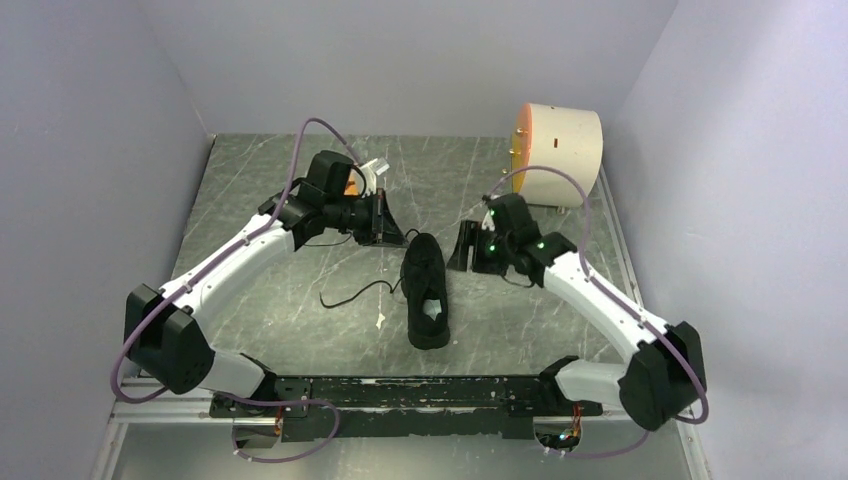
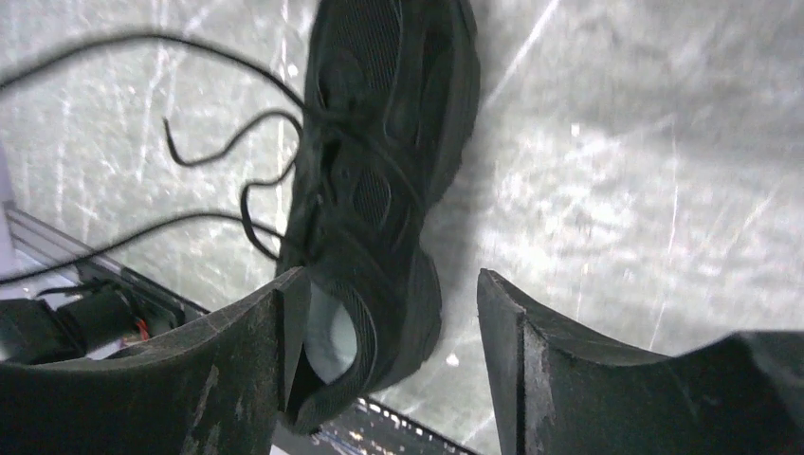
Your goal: Tie the shoes
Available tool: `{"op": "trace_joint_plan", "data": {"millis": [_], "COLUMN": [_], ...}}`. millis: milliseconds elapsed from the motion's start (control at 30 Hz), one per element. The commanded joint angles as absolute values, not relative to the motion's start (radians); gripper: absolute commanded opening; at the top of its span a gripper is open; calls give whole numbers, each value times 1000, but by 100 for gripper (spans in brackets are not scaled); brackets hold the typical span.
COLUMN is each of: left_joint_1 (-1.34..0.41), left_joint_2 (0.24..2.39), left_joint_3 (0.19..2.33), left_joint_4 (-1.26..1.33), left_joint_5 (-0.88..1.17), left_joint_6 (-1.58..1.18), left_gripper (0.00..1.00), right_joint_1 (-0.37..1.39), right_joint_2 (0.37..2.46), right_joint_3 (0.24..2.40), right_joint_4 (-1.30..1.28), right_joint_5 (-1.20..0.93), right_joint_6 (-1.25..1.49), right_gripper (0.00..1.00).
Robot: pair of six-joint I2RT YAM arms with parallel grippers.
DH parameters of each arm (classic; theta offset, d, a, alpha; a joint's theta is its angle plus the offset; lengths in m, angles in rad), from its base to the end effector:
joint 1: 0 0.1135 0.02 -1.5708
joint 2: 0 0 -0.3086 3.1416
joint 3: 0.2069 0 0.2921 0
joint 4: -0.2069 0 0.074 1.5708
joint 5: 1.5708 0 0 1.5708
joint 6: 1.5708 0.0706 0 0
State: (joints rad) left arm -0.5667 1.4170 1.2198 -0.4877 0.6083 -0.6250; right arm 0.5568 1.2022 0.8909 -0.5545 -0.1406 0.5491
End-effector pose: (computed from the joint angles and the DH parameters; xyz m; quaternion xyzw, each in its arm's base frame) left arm 0.2880 -0.2311 0.3378 0.1032 0.8654 -0.4535 0.1866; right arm 0.2432 0.1630 0.2613 -0.0278 0.9361 0.2370 0.2584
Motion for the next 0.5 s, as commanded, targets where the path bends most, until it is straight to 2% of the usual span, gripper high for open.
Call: {"op": "trace_joint_plan", "data": {"millis": [0,67,233,467], "left_joint_1": [-574,-574,-574,-574], "left_joint_2": [1435,1441,1454,1464], "left_joint_3": [1274,1278,1301,1331], "left_joint_4": [-482,-483,-500,-540], "left_joint_5": [650,654,655,650], "left_joint_6": [-596,-594,-588,-581], "left_gripper": [5,5,5,5], "right_joint_1": [476,476,478,482], "right_joint_2": [1321,1380,1380,1481], "right_joint_3": [998,1016,872,854], "right_joint_4": [-465,-378,-43,132], "right_joint_5": [-357,-369,-449,-503], "right_joint_6": [437,386,287,250], "right_gripper": [66,63,62,56]}}
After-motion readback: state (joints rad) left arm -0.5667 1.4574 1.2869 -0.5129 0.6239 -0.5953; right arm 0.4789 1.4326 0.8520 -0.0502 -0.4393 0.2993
